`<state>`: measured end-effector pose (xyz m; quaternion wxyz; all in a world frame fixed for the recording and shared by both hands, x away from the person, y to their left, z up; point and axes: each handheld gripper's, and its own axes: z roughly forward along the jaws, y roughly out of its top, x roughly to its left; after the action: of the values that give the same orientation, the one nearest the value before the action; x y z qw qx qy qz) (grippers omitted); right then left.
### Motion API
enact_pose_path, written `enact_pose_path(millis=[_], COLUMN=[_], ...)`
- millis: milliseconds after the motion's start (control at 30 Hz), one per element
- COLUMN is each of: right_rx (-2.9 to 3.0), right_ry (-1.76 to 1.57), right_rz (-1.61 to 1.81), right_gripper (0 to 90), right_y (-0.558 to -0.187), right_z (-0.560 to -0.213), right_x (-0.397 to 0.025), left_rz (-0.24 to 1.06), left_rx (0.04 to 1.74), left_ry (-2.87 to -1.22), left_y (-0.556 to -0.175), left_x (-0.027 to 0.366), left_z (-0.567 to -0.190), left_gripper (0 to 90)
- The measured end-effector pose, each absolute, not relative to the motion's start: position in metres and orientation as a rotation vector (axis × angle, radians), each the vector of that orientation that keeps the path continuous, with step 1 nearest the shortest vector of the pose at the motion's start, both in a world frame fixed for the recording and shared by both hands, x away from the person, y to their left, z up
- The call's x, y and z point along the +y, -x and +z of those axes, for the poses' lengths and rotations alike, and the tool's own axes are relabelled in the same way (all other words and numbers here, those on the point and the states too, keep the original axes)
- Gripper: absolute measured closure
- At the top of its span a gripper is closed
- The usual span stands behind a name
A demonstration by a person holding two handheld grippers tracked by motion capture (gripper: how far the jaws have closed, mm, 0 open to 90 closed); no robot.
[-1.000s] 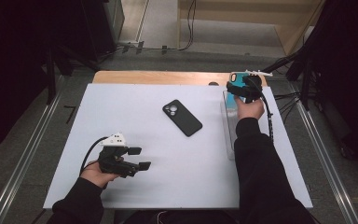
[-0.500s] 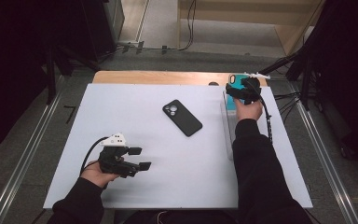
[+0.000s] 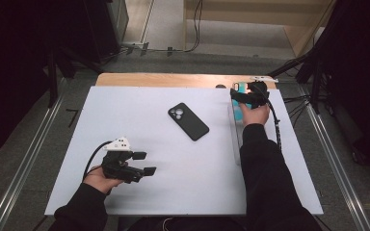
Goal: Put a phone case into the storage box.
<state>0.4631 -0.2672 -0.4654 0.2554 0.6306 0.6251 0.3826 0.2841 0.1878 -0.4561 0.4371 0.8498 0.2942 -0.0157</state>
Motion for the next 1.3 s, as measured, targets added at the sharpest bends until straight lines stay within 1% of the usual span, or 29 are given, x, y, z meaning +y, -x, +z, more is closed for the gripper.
enact_pose_path(millis=[267, 533, 700, 967, 1233, 1267, 1300], right_rx=[1.691, 1.671, 1.72, 1.823, 1.893, 1.937, 1.937], right_ry=[-1.718, -1.738, -1.751, -1.745, -1.655, -1.641, -1.641], right_rz=[1.045, 1.07, 1.146, 1.204, 1.286, 1.317, 1.317], right_gripper=[1.7, 1.6, 1.7, 1.8, 1.9, 5.9, 5.9], right_y=[-0.463, -0.454, -0.444, -0.431, -0.409, -0.404, -0.404], right_z=[-0.463, -0.446, -0.433, -0.422, -0.405, -0.403, -0.403], right_x=[-0.271, -0.283, -0.296, -0.302, -0.299, -0.299, -0.299], left_rz=[-0.036, -0.041, -0.037, -0.045, -0.046, -0.046, -0.048], left_rx=[0.736, 0.748, 0.76, 0.772, 0.772, 0.77, 0.768], left_ry=[-2.114, -2.104, -2.102, -2.094, -2.096, -2.099, -2.098], left_y=[-0.284, -0.285, -0.286, -0.289, -0.292, -0.292, -0.293], left_x=[0.188, 0.189, 0.189, 0.189, 0.189, 0.189, 0.188], left_z=[-0.456, -0.455, -0.455, -0.454, -0.453, -0.453, -0.453], left_gripper=[26.2, 26.2, 26.2, 26.2, 26.2, 26.2, 26.2])
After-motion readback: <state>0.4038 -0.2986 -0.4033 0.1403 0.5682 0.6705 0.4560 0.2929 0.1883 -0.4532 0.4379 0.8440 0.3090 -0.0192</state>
